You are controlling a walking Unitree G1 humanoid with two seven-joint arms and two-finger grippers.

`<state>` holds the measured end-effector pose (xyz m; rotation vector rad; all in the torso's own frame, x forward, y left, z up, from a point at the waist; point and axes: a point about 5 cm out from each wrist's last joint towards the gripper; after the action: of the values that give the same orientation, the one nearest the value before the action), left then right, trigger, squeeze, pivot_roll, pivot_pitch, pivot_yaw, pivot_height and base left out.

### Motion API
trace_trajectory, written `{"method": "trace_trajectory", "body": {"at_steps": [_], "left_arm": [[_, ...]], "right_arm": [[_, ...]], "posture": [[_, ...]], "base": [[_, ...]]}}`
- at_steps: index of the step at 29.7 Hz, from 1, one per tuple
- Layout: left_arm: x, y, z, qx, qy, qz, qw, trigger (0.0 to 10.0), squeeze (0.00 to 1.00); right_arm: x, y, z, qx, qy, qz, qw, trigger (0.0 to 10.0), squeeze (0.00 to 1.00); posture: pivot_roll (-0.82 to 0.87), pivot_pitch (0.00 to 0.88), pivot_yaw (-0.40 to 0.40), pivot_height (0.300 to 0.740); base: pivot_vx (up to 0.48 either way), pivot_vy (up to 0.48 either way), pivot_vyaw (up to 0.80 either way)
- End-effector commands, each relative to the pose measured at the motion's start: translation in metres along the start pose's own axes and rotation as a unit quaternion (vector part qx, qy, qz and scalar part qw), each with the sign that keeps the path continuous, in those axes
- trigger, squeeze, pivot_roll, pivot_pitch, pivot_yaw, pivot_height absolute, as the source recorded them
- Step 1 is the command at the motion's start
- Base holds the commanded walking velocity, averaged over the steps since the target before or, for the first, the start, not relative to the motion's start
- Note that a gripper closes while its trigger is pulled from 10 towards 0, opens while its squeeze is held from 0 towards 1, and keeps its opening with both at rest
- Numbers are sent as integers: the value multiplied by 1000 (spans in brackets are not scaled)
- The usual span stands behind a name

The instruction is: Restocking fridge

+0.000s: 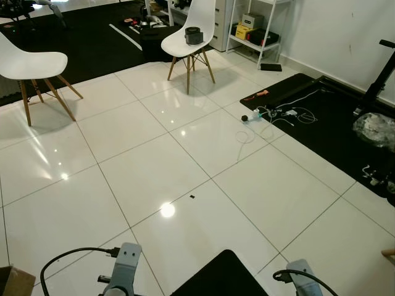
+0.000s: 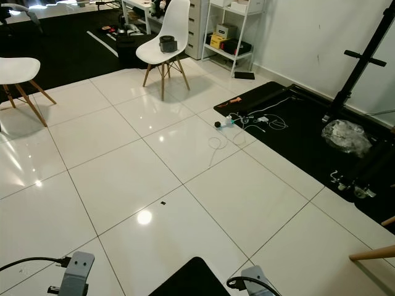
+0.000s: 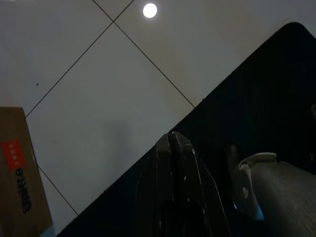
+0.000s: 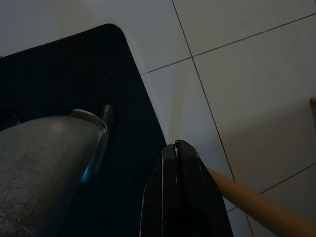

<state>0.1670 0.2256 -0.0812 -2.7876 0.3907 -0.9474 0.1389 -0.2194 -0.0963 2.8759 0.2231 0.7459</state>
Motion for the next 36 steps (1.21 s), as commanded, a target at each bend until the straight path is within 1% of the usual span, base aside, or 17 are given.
{"method": "trace_trajectory", "body": {"at_steps": [1,11,27,36], "left_arm": [[-9,-4,-2,4,-16,5,1000,10000,0],[-10,-3,-3,3,-17,0,1000,10000,0],[-14,1,-3,1,-27,1,1000,10000,0],[-17,1,-4,2,-32,1,999,10000,0]], "right_arm": [[2,-1,0,-2,5,13,1000,10000,0],[3,-2,0,-3,9,18,1000,10000,0],[4,-2,0,-3,12,12,1000,10000,0],[4,-3,0,-2,13,12,1000,10000,0]], "posture": [[31,43,-25,740],[31,43,-27,740],[29,42,-31,740],[29,41,-30,740]], "base": [[0,0,0],[0,0,0],[0,0,0],[0,0,0]]}}
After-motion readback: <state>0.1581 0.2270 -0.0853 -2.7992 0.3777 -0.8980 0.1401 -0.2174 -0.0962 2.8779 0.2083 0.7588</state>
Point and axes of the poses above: a point about 5 cm out from each wrist's last joint towards the gripper, its own z axis pointing out of the wrist towards the gripper, its own x axis along the axis of the wrist's last joint, y = z × x, and after that the axes turned 8 degrees about z, right-handed
